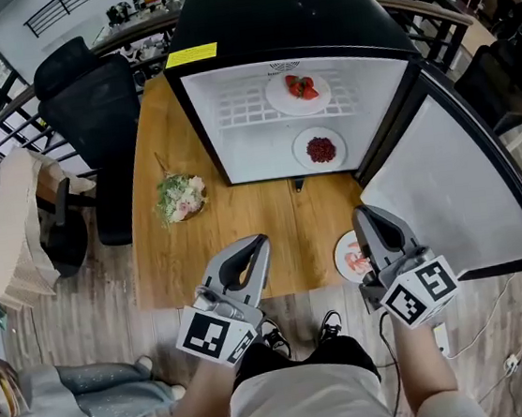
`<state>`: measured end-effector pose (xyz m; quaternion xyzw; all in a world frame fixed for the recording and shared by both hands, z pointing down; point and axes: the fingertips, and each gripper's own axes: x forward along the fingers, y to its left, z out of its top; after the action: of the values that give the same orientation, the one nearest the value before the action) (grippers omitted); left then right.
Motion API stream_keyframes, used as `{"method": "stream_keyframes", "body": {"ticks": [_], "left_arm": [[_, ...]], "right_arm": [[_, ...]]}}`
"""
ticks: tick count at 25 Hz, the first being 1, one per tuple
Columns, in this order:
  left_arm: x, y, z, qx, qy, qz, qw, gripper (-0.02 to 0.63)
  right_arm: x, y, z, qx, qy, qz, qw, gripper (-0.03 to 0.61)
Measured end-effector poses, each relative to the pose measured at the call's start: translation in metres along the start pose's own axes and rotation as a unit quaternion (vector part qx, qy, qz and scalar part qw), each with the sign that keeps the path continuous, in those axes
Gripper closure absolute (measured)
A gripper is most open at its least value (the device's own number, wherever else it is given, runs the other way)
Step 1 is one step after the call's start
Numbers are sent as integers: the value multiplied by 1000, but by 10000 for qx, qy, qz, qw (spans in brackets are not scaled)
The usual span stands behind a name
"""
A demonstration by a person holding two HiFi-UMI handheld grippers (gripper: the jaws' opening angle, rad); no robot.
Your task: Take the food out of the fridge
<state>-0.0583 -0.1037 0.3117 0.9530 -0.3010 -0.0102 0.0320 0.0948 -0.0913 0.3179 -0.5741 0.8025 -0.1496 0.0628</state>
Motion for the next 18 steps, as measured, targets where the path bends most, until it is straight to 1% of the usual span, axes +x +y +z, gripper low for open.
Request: {"method": "stream_keyframes", "body": {"ticks": [3, 7, 9, 10, 12, 14, 18], "left_arm": [[-2, 6, -2, -13, 12, 44, 10000, 606], [-5, 15, -6, -71, 22, 94, 9999, 606], [-7, 21, -7, -78, 31, 119, 9999, 606], [-8, 24, -8, -79, 37, 132, 9999, 606], [-9, 32, -10, -90, 56, 163, 9998, 606], [-10, 39, -13, -116, 89, 198, 9997, 606], [-7, 49, -21, -196, 165, 219, 9994, 606]], "right_arm": [[24, -4, 4, 501, -13, 48, 9987, 557], [63, -6, 8, 685, 41, 34, 9976, 555], [83, -8, 9, 926, 68, 47, 9957, 552], [92, -10, 9, 1073, 68, 78, 9942, 544], [108, -16, 8, 1363, 45, 84, 9906, 492], [120, -29, 2, 1734, 27, -80, 9848, 487], [131, -63, -35, 2599, 38, -573, 9639, 471]]}}
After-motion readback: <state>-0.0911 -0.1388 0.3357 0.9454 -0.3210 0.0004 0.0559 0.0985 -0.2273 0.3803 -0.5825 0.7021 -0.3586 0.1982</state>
